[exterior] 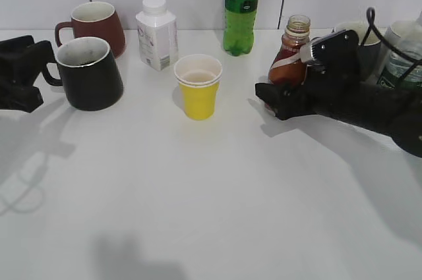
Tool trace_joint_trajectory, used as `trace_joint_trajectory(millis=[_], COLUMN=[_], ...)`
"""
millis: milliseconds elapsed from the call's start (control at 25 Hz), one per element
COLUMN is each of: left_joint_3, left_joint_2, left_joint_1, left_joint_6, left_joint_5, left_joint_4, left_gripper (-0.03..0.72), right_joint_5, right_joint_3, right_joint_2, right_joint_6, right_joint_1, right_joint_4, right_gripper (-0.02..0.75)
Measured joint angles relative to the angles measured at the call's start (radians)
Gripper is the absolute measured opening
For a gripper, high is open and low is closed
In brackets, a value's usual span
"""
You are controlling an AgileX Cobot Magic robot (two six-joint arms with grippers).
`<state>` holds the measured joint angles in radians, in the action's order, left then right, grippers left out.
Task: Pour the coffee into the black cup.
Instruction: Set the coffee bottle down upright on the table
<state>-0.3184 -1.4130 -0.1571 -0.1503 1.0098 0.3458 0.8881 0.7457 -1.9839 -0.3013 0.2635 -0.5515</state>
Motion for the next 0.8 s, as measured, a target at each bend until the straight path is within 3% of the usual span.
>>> trace_joint_trajectory(millis=[800], left_joint_3=[0.000], left_joint_2=[0.008], left_joint_1=[0.000], left_joint_6=[0.000], left_joint_5=[-0.088], left_joint_4=[0.043], left_gripper=[0.240], right_joint_5=[-0.076], right_joint_3=[-0.163], right_joint_2=[0.125], right_joint_6=[0.016], right_joint_1=[0.000], right_joint_4=[0.034], right_gripper=[0.652])
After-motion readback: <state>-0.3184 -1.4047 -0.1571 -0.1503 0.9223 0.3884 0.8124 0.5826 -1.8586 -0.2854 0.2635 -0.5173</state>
